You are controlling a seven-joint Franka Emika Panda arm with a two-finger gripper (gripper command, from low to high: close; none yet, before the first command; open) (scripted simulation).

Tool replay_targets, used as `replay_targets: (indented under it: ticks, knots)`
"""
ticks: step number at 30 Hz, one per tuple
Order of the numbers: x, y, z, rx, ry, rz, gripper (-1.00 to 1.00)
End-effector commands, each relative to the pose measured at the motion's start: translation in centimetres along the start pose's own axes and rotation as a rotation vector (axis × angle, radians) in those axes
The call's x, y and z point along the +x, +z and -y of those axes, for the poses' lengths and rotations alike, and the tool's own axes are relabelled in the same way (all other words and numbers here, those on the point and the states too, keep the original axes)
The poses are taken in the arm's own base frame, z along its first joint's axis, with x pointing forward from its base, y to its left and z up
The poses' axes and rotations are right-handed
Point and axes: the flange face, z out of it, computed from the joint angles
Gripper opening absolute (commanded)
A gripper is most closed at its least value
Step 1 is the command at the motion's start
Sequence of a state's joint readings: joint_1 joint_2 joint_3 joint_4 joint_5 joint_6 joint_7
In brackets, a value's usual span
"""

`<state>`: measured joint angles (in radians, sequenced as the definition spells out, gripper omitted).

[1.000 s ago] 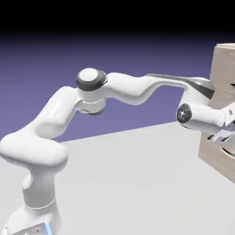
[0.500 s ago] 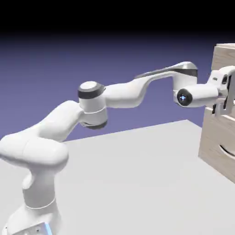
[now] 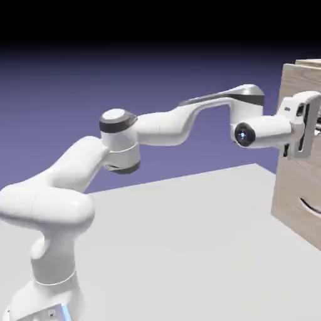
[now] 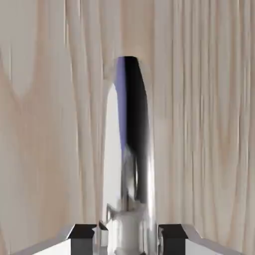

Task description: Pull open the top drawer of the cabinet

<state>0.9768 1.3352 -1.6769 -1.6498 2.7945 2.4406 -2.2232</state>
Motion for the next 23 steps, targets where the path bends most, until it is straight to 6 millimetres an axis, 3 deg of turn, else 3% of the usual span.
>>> replay_targets:
  ticks: [1, 10, 19, 20, 21, 23]
  knots:
    - [0.0, -0.8, 0.0, -0.001, 0.000, -0.001, -1.00]
    - [0.0, -8.5, 0.0, -0.001, 0.000, -0.001, -1.00]
    - [0.0, -17.7, 0.0, -0.001, 0.000, -0.001, -1.00]
    - [0.0, -18.0, 0.0, -0.001, 0.000, -0.001, -1.00]
    - [0.0, -18.0, 0.0, -0.001, 0.000, -0.001, 1.00]
    - [0.0, -19.1, 0.0, -0.001, -0.001, -0.001, 1.00]
